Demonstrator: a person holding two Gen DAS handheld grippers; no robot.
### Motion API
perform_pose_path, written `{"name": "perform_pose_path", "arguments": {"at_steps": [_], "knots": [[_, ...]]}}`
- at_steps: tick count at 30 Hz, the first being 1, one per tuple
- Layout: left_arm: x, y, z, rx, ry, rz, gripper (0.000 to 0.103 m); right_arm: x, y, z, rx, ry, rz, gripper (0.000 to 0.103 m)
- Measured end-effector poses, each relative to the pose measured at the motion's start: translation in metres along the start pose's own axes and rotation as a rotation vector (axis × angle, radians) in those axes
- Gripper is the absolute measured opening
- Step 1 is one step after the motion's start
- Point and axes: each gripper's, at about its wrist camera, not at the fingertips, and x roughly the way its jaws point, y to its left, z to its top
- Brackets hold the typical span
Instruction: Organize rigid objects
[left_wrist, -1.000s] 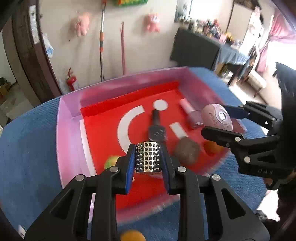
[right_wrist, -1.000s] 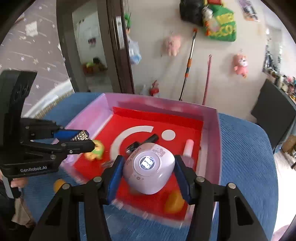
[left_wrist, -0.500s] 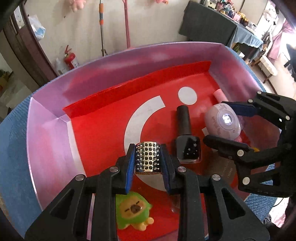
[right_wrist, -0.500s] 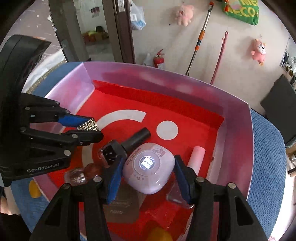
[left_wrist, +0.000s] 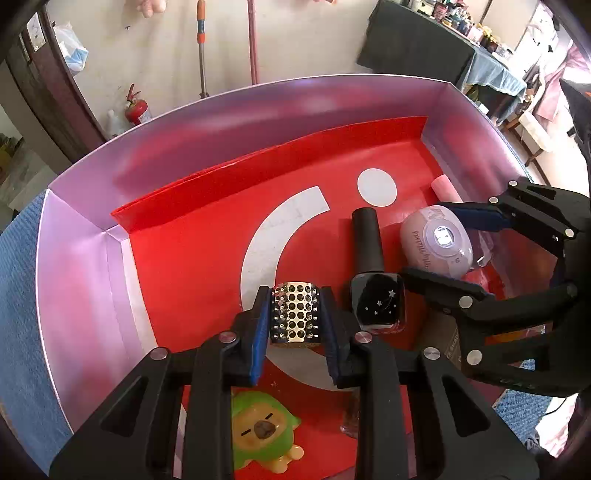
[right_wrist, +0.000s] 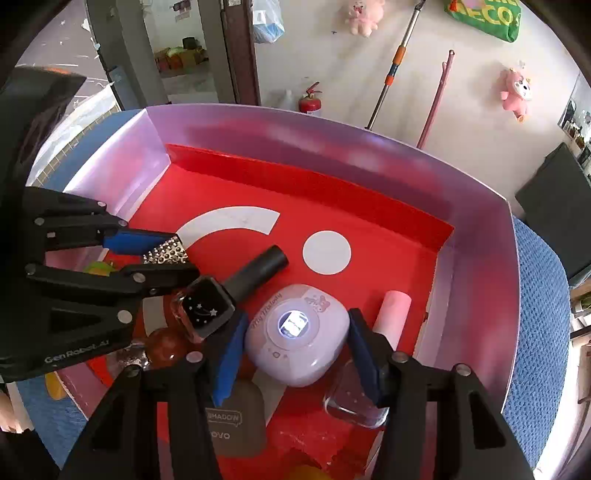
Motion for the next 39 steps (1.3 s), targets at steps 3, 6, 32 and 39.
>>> {"name": "perform_pose_path", "arguments": {"at_steps": [3,6,32,39], "knots": [[0.0,-0.001,0.0,-0.001,-0.003,0.003,0.024,0.001,0.001,0.0,-0.006,0.002,-0.011,0.057],[0.0,-0.002,-0.002,0.002,-0.006,0.004,0.024,0.003,0.003,0.002,-0.008,0.005,-0.021,0.057],[0.0,0.006,-0.006,-0.013,-0.01,-0.029,0.025,0.004,0.003,0.007,-0.031,-0.008,-0.086,0.063],[-0.008,-0.002,-0.007,0.001,-0.044,-0.012,0.025,-0.005,0.004,0.009,-0.032,-0.039,-0.09,0.064]]}}
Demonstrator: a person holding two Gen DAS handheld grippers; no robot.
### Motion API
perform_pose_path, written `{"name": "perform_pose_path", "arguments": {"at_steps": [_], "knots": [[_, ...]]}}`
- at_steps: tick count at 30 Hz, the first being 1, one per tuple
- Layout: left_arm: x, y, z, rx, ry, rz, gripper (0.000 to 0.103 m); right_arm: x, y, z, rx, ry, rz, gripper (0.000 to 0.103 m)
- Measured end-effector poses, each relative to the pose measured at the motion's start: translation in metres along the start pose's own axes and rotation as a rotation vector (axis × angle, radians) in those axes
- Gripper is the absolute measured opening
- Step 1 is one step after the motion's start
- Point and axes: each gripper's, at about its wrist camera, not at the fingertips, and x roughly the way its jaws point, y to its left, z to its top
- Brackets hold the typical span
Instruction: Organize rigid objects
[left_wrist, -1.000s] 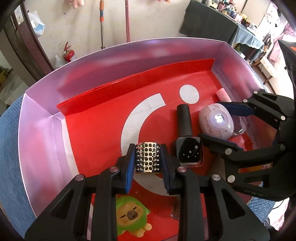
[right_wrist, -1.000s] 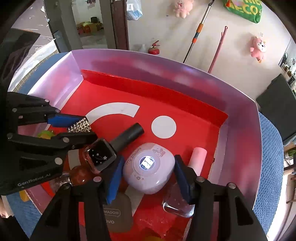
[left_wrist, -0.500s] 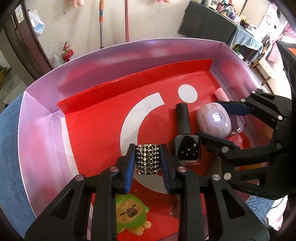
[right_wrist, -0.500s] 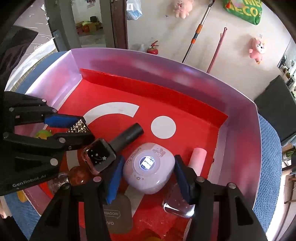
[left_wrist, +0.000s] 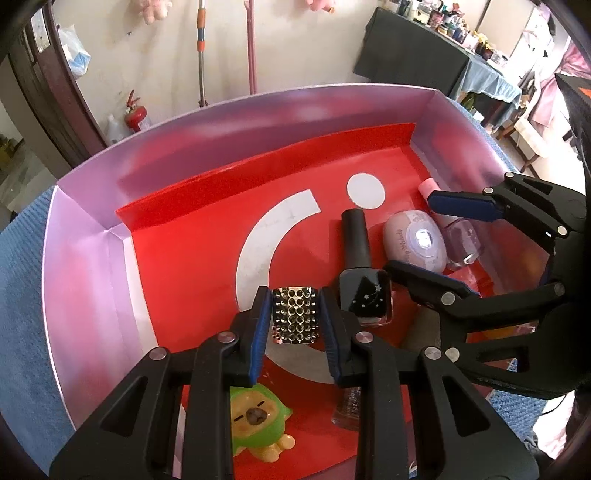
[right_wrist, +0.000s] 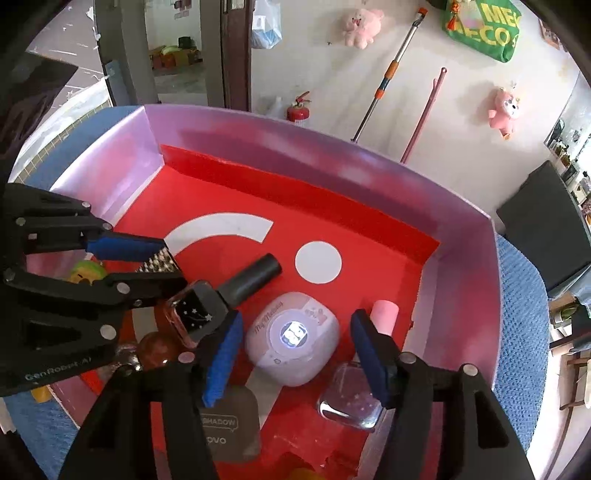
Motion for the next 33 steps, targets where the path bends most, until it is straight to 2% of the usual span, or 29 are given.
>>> {"name": "perform_pose_path", "arguments": {"at_steps": [7,12,21,30,31,32,33], "knots": [[-0.013,-0.003,-0.001,-0.006,-0.022,0.009,0.026,-0.016,-0.001,0.0,0.001,-0.035,-0.011,0.067],[-0.032,-0.005,-0.009,-0.013,-0.073,0.001,0.026,-0.037,-0.001,-0.01,0.021,-0.074,-0.019,0.067],[-0.093,-0.017,-0.044,-0.015,-0.251,-0.011,0.026,-0.102,0.007,-0.042,0.1,-0.214,-0.029,0.072],[-0.139,-0.038,-0.106,-0.058,-0.433,-0.02,0.027,-0.168,0.028,-0.097,0.152,-0.39,-0.044,0.076],[-0.143,-0.04,-0.113,-0.064,-0.449,-0.025,0.033,-0.174,0.032,-0.104,0.153,-0.41,-0.047,0.077],[-0.147,-0.042,-0.12,-0.071,-0.469,-0.034,0.05,-0.18,0.035,-0.11,0.155,-0.426,-0.048,0.078],[-0.151,-0.044,-0.127,-0.077,-0.489,-0.04,0.06,-0.185,0.04,-0.117,0.157,-0.442,-0.047,0.078]]}}
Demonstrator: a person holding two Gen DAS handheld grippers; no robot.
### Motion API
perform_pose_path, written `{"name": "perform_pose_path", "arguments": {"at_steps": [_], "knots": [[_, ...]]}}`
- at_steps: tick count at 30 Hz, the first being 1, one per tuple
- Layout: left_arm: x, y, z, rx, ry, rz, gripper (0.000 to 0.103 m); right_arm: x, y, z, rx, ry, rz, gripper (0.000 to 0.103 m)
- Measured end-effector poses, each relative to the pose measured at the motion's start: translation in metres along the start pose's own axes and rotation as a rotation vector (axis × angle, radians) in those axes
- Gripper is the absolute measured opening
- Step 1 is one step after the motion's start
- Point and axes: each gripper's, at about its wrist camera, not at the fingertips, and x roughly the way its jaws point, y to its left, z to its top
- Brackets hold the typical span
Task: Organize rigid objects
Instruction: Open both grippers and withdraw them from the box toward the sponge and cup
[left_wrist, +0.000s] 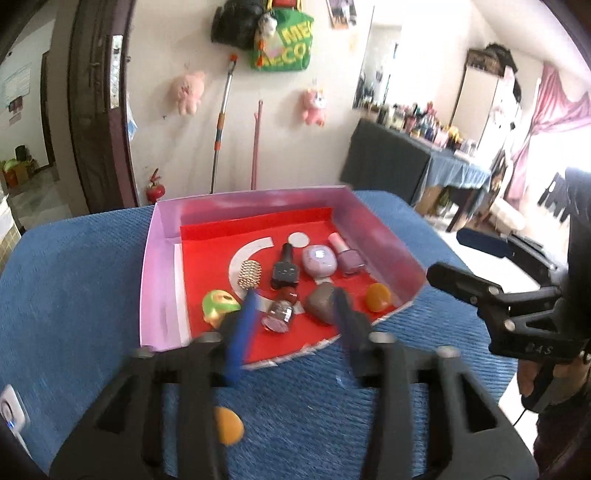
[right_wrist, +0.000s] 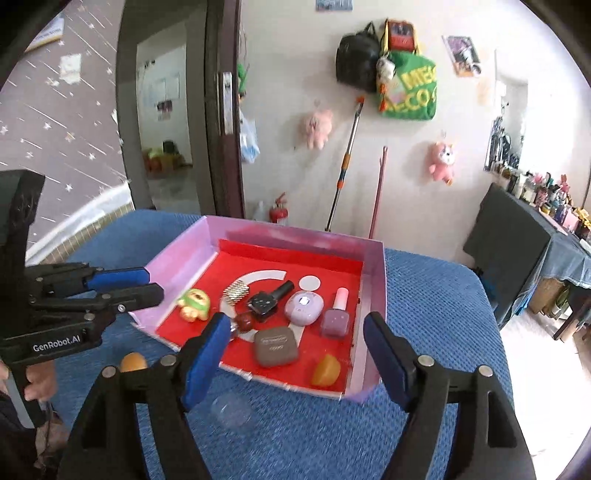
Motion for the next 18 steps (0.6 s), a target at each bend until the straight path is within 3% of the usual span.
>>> {"name": "perform_pose_path", "arguments": {"at_steps": [1,4,8,13,18], "knots": [[-0.01,-0.002,-0.006,-0.004,-0.044,0.001,0.073,-0.007,0.002,-0.004,0.004,-0.016,0.003,0.079],[-0.028,-0.009,-0.02,0.006,-0.112,0.031,0.073,-0.03,0.01,-0.02,0.017,-0.057,0.015,0.083],[-0.043,-0.007,-0.034,-0.041,-0.136,0.008,0.074,-0.05,0.014,-0.039,0.043,-0.097,0.002,0.088],[-0.057,-0.011,-0.059,-0.041,-0.203,0.117,0.088,-0.066,0.017,-0.067,0.08,-0.144,-0.028,0.099],[-0.063,-0.013,-0.081,-0.035,-0.23,0.186,0.089,-0.071,0.023,-0.095,0.108,-0.168,-0.062,0.103]]}}
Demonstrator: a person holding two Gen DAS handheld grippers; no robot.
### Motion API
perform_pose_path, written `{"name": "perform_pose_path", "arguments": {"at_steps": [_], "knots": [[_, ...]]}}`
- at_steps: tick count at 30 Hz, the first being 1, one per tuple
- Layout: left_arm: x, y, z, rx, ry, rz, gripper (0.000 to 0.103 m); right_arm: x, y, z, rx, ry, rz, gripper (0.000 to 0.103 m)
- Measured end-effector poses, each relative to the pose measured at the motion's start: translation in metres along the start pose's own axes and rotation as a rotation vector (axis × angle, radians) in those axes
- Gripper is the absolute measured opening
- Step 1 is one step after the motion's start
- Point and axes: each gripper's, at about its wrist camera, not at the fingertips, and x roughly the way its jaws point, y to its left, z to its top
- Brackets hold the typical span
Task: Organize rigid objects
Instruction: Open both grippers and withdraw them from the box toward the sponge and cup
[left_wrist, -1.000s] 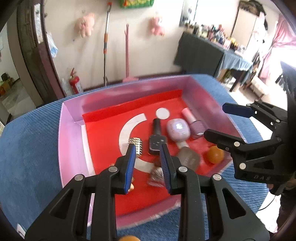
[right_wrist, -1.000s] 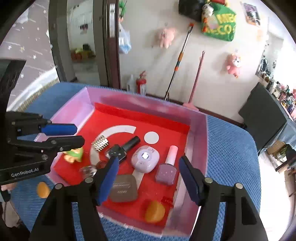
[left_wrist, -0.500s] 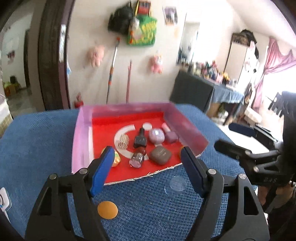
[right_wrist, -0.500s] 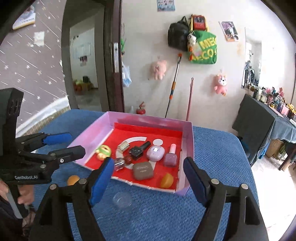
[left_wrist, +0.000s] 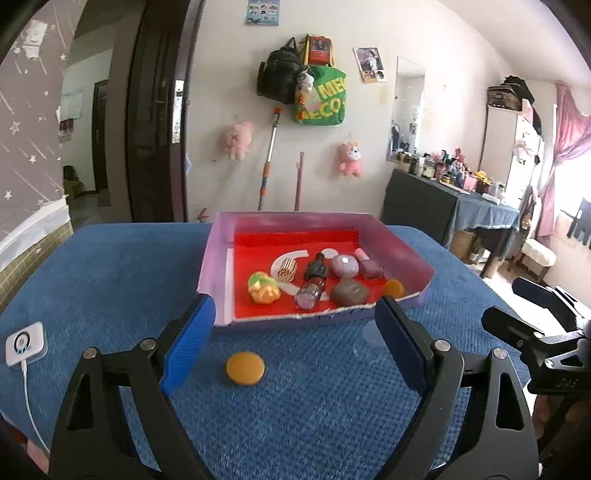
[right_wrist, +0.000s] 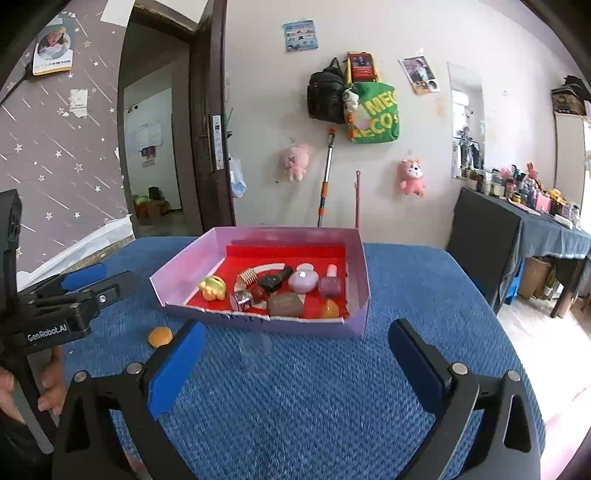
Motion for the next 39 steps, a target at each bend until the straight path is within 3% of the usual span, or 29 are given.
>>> {"name": "perform_pose_path", "arguments": {"at_steps": [6,15,29,39], "knots": [[0.0,-0.004,-0.03,0.027,0.016,0.054,0.092,0.011,-0.005,-0.031,0.061,0.009,0.001,0.103],[0.022,0.0,-0.059,-0.01,0.132,0.029,0.092,0.041,-0.017,-0.068,0.137,0.124,0.002,0.103],[0.044,0.015,-0.059,-0.036,0.212,0.045,0.092,0.061,-0.013,-0.06,0.096,0.164,0.004,0.103],[0.06,0.026,-0.054,0.006,0.292,0.046,0.091,0.095,0.004,-0.037,0.003,0.26,0.039,0.102]]}}
